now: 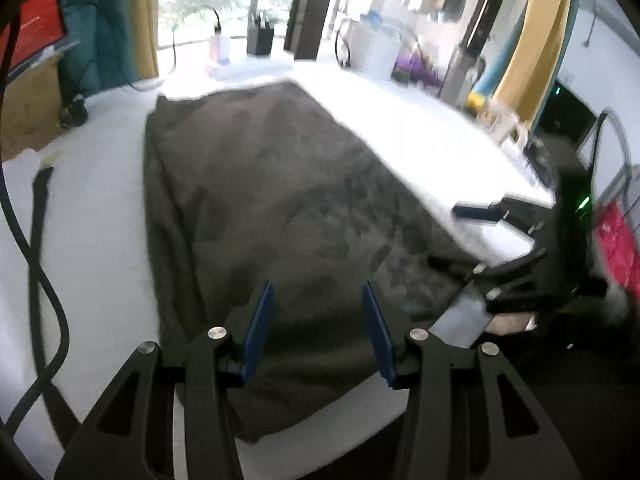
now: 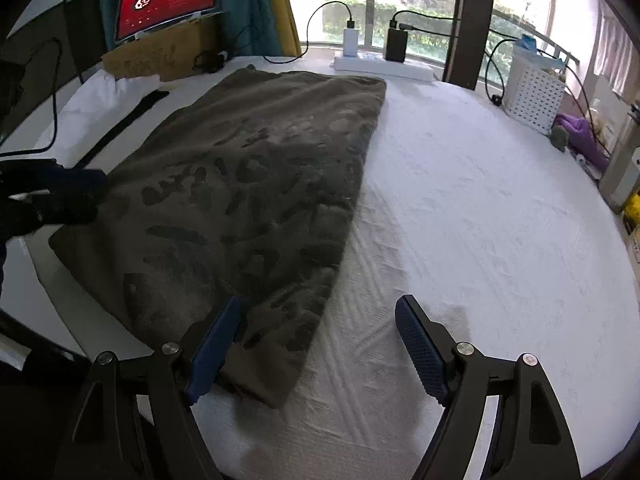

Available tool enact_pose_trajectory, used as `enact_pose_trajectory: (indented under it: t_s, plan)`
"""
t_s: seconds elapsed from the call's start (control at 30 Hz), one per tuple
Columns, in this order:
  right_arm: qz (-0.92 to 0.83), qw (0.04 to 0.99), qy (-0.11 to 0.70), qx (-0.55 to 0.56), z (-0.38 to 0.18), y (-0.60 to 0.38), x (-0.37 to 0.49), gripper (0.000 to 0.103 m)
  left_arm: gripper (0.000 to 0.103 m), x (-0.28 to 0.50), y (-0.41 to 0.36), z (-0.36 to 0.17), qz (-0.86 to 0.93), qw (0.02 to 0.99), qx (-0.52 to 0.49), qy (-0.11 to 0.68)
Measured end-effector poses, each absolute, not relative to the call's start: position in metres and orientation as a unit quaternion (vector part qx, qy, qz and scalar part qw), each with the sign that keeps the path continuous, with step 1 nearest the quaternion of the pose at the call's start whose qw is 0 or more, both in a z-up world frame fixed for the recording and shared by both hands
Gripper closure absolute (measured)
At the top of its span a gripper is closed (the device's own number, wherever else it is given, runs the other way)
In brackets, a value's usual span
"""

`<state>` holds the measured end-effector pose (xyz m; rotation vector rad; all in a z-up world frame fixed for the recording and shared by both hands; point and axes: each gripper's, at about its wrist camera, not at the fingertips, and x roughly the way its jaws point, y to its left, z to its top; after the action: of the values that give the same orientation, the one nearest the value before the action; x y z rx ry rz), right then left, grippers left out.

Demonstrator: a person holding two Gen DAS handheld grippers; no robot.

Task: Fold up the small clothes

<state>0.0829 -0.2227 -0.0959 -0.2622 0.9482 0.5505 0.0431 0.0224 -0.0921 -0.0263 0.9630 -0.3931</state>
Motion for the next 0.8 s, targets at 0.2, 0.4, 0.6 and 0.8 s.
enact_pose_trajectory:
  t_s: [0.2,0.4,0.6,0.8]
  plan:
    - [0.262,0.844,0.456,-0.102,-0.092,-0.234,0.088,0.021,0.057,0.042,0.033,-0.096,-0.179,0.859,-0.017,0.48]
    - [0.259,0.854,0.442,-0.091,-0.082,-0.23,0.112,0.021,0.057,0.056,0.056,-0.09,-0.136,0.867,-0.031,0.478]
    - [0.254,0.863,0.427,-0.091,-0.077,-0.216,0.152,0.021,0.057,0.081,0.069,-0.079,-0.112,0.88,-0.044,0.459]
    - [0.26,0.861,0.428,-0.092,-0.078,-0.196,0.187,0.021,0.057,0.113,0.073,-0.078,-0.102,0.888,-0.038,0.447]
